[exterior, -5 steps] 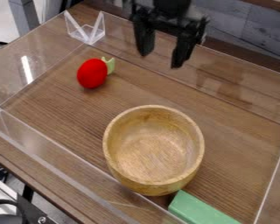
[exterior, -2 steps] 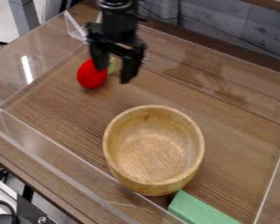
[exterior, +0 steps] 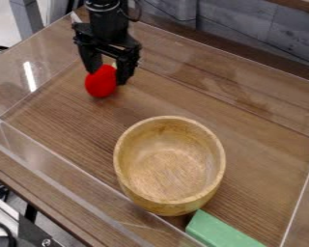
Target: Move the red fruit to the right
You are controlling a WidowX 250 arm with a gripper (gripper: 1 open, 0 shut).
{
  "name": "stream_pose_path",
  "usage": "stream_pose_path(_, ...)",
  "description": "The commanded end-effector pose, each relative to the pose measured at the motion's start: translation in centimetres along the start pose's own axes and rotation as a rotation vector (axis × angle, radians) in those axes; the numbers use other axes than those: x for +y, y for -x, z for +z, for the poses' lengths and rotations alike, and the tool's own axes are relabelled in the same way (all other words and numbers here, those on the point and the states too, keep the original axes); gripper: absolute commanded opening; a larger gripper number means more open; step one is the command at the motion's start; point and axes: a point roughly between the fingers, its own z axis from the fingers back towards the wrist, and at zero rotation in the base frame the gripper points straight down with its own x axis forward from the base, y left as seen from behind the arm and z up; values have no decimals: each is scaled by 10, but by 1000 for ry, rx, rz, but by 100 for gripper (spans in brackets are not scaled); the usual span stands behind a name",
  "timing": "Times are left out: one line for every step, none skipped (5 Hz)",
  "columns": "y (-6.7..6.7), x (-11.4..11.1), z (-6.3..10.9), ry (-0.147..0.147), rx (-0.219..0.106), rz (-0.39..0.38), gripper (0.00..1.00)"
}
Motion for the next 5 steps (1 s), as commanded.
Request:
stream_pose_path(-6,6,0,-13,-35,10,100)
stream_pose_path(-9,7,-6,-9,-42,18,100)
stream_pose_path(-22,17,-19,1,-43,49,100)
stream_pose_path(-33,26,-29,8,-48,76,100)
stream_pose_path(-34,25,-19,27,-49,67,100)
